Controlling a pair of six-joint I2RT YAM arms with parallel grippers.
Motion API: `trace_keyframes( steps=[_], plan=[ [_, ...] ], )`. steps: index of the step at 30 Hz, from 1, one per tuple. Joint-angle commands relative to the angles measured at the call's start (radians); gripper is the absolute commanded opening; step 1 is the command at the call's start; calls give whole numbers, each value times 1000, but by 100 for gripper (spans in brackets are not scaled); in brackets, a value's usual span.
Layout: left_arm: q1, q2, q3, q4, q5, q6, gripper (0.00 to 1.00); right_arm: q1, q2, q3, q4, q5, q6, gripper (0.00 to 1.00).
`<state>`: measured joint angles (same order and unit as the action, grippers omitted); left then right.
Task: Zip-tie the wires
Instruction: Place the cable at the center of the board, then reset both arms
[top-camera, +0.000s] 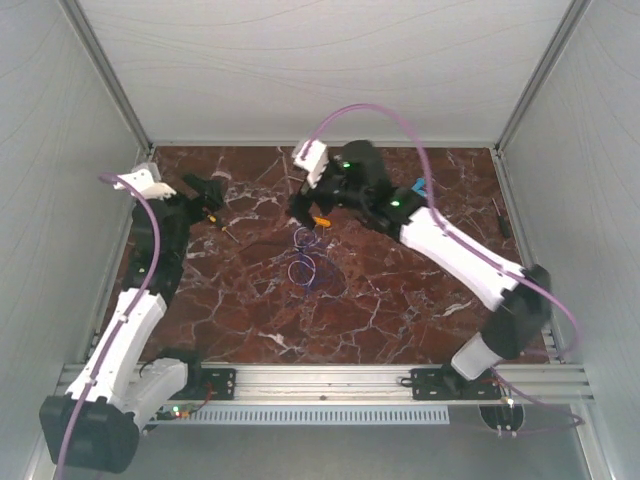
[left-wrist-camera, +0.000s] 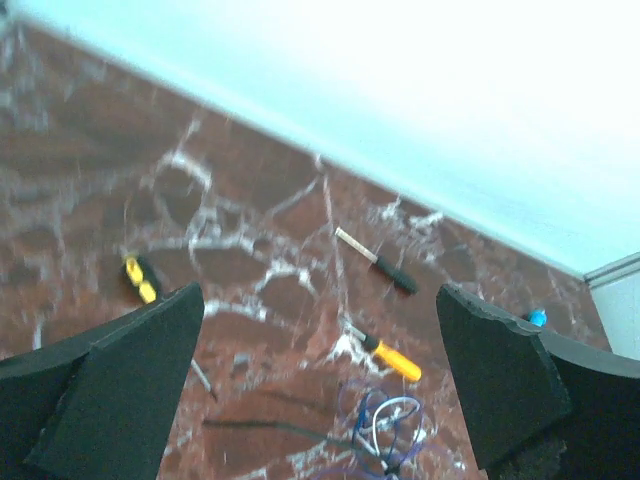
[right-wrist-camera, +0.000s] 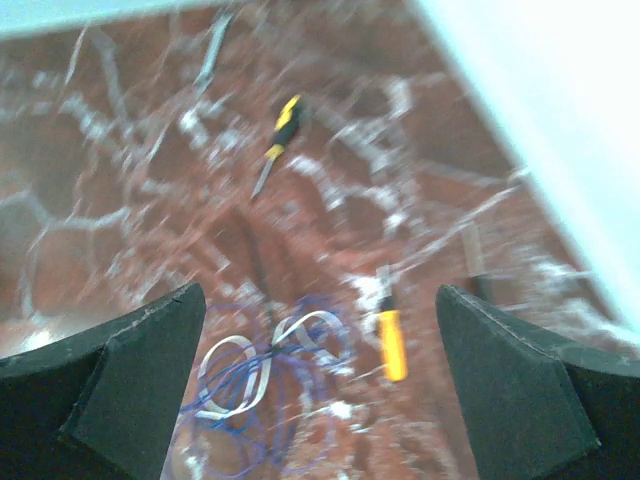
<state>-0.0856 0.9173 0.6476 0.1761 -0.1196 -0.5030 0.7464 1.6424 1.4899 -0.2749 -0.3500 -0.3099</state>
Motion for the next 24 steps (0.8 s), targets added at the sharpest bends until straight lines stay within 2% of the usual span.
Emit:
trace_keyframes(
  steps=[1, 4, 7, 8, 11, 15, 18, 21, 24],
  plan=[
    [6, -43, 129, 16, 26, 203, 100, -45, -206, -68, 174, 196, -18, 98],
    [6, -43, 173, -1, 61, 369, 100, -83, -334, -190, 298, 283, -18, 98],
    [5, -54, 150, 19, 87, 512, 100, -131, -429, -316, 371, 396, -7, 98],
    [5, -61, 118, 34, 97, 541, 100, -143, -454, -362, 394, 458, 8, 98],
    [6, -88, -7, 116, 124, 598, 100, -177, -542, -536, 452, 497, -11, 98],
    [6, -129, -185, 275, 156, 603, 100, -217, -602, -849, 796, 742, -85, 98],
    [5, -141, -277, 359, 129, 533, 100, -325, -620, -1036, 933, 667, -21, 98],
    [6, -134, -364, 449, 55, 500, 100, -443, -618, -1113, 921, 569, 154, 98],
    [6, -126, -452, 547, -5, 460, 100, -503, -583, -1194, 1020, 534, 220, 98]
  ],
)
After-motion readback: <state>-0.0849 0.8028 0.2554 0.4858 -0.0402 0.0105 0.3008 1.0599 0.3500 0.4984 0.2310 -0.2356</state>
